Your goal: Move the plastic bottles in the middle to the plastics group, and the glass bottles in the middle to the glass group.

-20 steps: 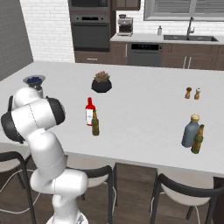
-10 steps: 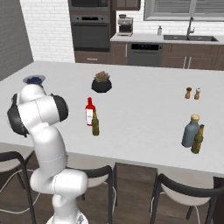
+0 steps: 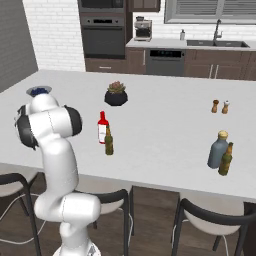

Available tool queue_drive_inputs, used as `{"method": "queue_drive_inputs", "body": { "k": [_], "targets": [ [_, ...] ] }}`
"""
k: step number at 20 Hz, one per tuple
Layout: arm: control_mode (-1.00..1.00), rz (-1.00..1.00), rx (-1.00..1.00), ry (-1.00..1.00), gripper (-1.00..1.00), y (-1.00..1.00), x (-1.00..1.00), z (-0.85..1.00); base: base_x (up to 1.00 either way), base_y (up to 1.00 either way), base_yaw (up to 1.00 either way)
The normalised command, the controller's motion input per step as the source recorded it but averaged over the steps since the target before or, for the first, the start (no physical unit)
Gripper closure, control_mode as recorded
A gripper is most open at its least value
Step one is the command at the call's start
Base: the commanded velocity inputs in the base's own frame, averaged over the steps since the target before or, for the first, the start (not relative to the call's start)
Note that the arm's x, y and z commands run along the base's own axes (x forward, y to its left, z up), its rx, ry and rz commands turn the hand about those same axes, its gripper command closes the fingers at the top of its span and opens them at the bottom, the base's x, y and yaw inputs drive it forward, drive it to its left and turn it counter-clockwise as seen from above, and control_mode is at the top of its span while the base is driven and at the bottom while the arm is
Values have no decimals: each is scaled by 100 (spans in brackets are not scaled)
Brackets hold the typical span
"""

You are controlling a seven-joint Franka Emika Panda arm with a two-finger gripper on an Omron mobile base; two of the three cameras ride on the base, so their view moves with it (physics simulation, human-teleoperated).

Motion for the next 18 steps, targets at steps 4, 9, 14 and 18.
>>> {"method": "queue_drive_inputs", "body": {
  "k": [4, 9, 14, 18],
  "targets": [
    [-100, 0, 0, 0, 100, 18, 3, -16, 0, 0, 0],
    [-100, 0, -3, 0, 100, 0, 0, -28, 0, 0, 0],
    [-100, 0, -3, 0, 100, 0, 0, -45, 0, 0, 0],
    [-100, 0, -1, -5, 100, 0, -14, -6, 0, 0, 0]
  ]
}}
